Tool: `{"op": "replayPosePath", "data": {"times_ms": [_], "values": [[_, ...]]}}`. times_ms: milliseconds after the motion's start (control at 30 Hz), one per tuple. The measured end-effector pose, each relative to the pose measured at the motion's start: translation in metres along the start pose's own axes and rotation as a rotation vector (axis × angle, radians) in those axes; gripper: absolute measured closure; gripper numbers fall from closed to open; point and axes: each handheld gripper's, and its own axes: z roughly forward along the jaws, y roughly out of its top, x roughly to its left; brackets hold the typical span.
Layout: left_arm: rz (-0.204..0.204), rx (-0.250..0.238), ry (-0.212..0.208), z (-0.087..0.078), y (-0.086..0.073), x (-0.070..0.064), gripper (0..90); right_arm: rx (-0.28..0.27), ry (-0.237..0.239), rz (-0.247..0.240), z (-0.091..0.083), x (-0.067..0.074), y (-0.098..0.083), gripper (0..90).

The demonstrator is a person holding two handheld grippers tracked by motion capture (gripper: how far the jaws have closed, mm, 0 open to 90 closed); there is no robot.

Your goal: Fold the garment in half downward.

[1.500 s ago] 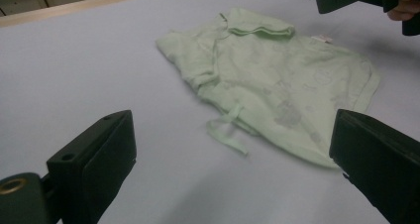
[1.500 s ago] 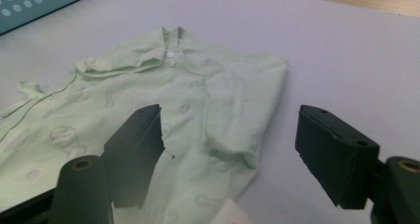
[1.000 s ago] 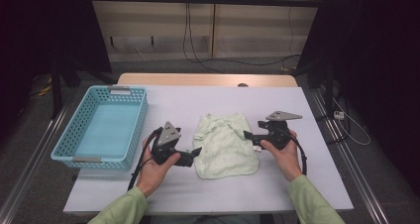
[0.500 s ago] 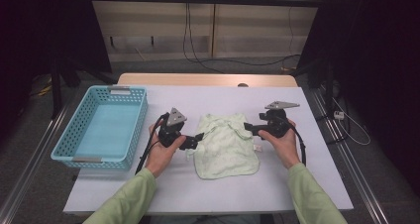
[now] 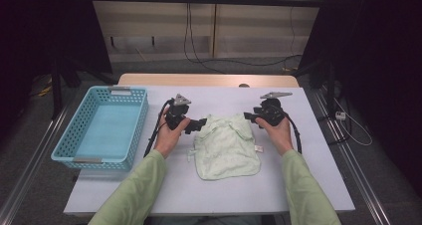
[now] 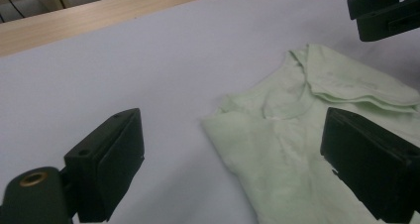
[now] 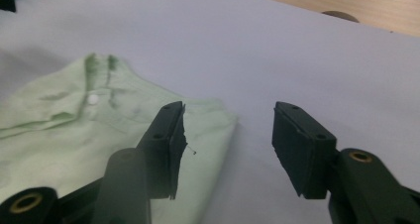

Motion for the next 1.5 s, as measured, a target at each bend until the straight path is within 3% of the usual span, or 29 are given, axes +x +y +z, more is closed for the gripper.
{"op": "replayPosePath", "data": {"times_ms": [100, 267, 367, 567, 700, 800, 1100, 1233, 1367, 1500], "values": [[-0.040, -0.001, -0.006, 0.005, 0.000, 0.006, 9.1, 0.013, 0.000, 0.004, 0.008, -0.003, 0.001, 53.2], [-0.022, 0.021, 0.016, 0.011, 0.002, 0.010, 8.3, 0.045, 0.004, 0.012, 0.022, -0.007, -0.001, 57.4], [-0.017, 0.041, 0.023, 0.017, 0.003, 0.010, 14.3, 0.049, 0.006, 0.024, 0.027, -0.009, 0.000, 58.8], [-0.055, 0.066, 0.002, 0.028, 0.003, 0.011, 31.1, 0.063, 0.021, 0.009, 0.036, -0.007, 0.003, 61.3], [-0.066, 0.092, -0.022, 0.031, 0.003, 0.012, 35.6, 0.074, 0.016, 0.008, 0.040, -0.005, 0.000, 64.7], [-0.096, 0.080, -0.043, 0.032, 0.006, 0.009, 33.8, 0.090, 0.018, 0.006, 0.043, -0.004, -0.003, 65.2], [-0.052, 0.146, -0.029, 0.045, 0.002, 0.011, 46.8, 0.087, 0.017, 0.006, 0.043, -0.005, -0.003, 66.3], [-0.062, 0.133, -0.018, 0.046, 0.000, 0.016, 57.2, 0.087, 0.017, 0.009, 0.043, -0.005, -0.003, 66.6], [-0.042, 0.138, -0.004, 0.047, 0.000, 0.014, 61.8, 0.091, 0.022, 0.009, 0.043, -0.005, -0.002, 68.4], [-0.044, 0.135, -0.030, 0.049, 0.000, 0.011, 64.0, 0.092, 0.036, 0.008, 0.043, -0.004, -0.003, 69.3]]}}
